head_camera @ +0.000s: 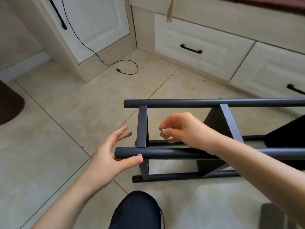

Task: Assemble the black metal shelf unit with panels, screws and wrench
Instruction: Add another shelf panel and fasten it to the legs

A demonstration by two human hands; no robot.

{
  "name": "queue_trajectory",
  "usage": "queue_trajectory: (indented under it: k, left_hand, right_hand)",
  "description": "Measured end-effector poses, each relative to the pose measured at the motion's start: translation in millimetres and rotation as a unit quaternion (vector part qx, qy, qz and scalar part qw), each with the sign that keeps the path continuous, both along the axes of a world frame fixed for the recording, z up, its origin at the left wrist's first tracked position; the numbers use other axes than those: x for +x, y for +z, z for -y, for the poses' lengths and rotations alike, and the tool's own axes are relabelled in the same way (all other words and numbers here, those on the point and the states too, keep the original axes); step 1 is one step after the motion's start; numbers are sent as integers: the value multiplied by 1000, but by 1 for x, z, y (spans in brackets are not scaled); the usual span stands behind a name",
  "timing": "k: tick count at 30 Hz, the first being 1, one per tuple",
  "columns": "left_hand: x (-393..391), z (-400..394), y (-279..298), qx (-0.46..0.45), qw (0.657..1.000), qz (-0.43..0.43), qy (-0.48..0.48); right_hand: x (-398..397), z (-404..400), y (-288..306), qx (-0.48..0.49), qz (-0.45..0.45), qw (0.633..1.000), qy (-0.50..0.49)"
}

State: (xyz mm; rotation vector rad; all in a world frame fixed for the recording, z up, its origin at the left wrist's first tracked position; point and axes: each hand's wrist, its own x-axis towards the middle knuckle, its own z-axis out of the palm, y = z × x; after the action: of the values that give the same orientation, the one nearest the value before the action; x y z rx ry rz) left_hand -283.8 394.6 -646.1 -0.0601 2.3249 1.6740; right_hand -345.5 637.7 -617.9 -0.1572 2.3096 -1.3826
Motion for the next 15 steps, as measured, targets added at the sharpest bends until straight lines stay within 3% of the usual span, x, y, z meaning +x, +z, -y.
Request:
queue_trajectory:
  k: [4, 9, 15]
  left_hand:
    - [-13, 9, 14, -92, 987, -33, -129]
    - [-29, 18, 24, -251, 893, -167, -334]
    - [-37, 22, 15, -322, 844, -234, -359]
  right_hand:
    - [6, -2, -6, -81, 95, 992, -4]
    - [21, -2, -11, -115, 155, 981, -6]
    - [23, -2, -13, -107, 163, 981, 3]
